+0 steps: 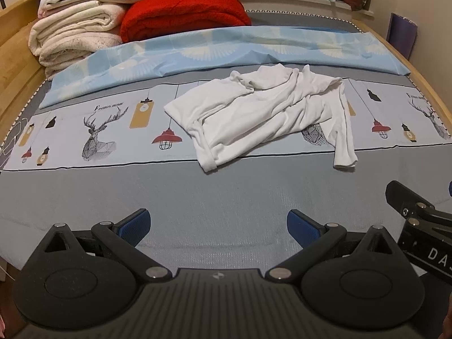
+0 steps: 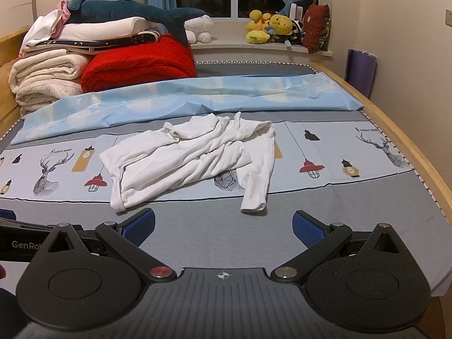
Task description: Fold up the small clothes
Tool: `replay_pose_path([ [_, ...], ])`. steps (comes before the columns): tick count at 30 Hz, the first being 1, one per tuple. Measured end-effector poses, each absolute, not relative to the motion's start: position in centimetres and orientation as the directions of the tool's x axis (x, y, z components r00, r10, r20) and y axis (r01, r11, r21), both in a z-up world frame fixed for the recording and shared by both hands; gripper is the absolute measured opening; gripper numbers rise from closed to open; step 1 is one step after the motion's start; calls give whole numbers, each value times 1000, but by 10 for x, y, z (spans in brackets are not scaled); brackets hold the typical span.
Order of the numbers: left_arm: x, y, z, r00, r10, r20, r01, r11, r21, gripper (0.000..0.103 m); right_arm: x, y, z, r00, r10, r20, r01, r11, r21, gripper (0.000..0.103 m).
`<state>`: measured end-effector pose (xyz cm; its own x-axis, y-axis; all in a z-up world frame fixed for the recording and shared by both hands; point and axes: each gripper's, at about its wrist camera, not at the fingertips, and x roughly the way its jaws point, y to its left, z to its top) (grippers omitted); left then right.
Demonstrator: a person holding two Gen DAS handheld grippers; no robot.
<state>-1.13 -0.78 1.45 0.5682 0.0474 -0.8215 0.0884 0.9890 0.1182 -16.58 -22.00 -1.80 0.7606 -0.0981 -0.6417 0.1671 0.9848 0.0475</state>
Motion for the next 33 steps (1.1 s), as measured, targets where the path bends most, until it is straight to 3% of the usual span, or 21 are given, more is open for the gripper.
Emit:
replay_pose_path([
  [33, -10, -5, 18, 560, 53, -827, 81, 990, 118, 103, -165, -220, -16, 756, -96, -648, 169, 984, 50, 102],
])
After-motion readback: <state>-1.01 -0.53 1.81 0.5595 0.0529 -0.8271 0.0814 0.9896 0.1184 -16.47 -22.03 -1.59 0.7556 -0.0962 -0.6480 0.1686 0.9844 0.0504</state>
